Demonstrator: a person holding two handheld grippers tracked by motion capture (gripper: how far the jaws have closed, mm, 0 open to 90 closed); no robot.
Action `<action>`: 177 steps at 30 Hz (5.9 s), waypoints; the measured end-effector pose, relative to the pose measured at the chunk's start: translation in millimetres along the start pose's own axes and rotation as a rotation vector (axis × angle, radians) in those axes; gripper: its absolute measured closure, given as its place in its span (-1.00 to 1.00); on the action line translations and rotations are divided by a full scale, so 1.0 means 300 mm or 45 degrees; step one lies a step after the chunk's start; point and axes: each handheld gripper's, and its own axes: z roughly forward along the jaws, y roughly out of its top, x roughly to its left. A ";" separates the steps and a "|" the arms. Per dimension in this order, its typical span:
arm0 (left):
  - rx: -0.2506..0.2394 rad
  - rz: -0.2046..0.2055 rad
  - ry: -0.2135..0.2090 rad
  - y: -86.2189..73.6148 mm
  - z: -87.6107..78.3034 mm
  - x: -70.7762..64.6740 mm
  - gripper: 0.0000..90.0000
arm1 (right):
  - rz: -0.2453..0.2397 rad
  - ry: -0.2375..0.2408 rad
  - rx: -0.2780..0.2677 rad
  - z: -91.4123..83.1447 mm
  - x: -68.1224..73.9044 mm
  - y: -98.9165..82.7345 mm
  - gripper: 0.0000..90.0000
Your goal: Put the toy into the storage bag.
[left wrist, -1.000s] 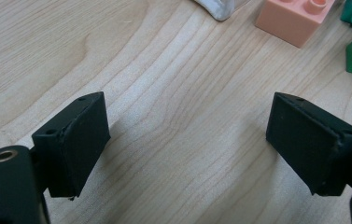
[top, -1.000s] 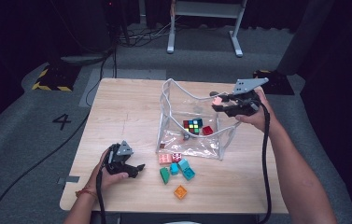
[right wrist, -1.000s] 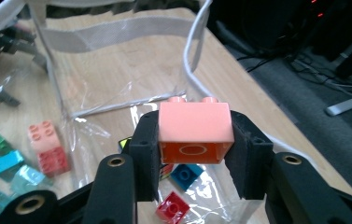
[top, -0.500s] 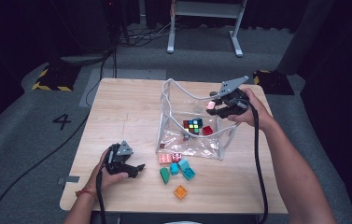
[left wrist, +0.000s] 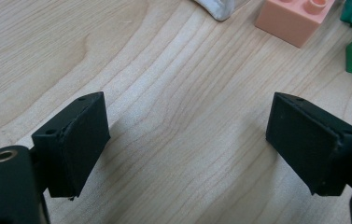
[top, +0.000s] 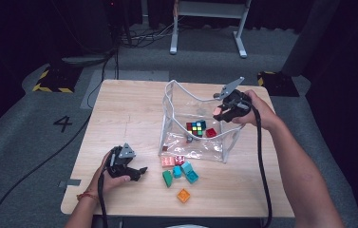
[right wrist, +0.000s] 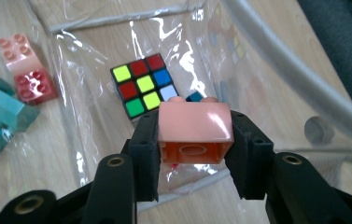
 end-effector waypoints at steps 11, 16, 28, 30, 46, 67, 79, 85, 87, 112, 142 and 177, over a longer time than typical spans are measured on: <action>0.000 0.000 0.000 0.000 0.000 0.000 -0.70 | 0.076 0.013 0.159 -0.016 -0.034 -0.058 0.31; -0.001 -0.001 0.002 0.000 0.000 0.000 -0.70 | 0.054 0.009 0.258 -0.010 -0.034 -0.063 0.31; 0.000 0.000 0.000 0.000 0.000 0.000 -0.70 | 0.056 0.003 0.228 -0.026 -0.026 -0.059 0.13; 0.000 0.000 0.000 0.000 0.000 0.000 -0.70 | 0.088 0.005 0.156 -0.042 -0.027 -0.066 0.04; 0.000 0.000 0.000 0.000 0.000 0.000 -0.70 | 0.314 -0.194 -0.464 -0.274 0.031 -0.177 -0.35; 0.000 0.000 0.000 0.000 0.000 0.000 -0.70 | 0.386 -0.349 -0.651 -0.367 0.175 -0.402 -0.50; 0.000 0.000 0.001 0.000 0.000 0.000 -0.70 | 0.412 -0.287 -0.593 -0.247 0.298 -0.509 -0.48; 0.000 0.000 0.001 0.000 0.000 0.000 -0.70 | 0.392 -0.248 -0.567 -0.186 0.356 -0.530 -0.48; 0.000 0.000 0.002 0.000 0.000 0.000 -0.70 | 0.386 -0.231 -0.560 -0.163 0.377 -0.533 -0.48; 0.000 0.000 0.001 0.000 0.000 0.000 -0.70 | 0.259 0.065 -0.412 0.169 0.603 -0.427 -0.37; 0.000 0.000 0.002 0.000 0.000 0.000 -0.70 | 0.246 0.150 -0.317 0.336 0.660 -0.269 0.10; 0.000 0.000 0.001 0.000 0.000 0.000 -0.70 | 0.431 -0.186 -0.426 -0.013 0.393 -0.568 0.32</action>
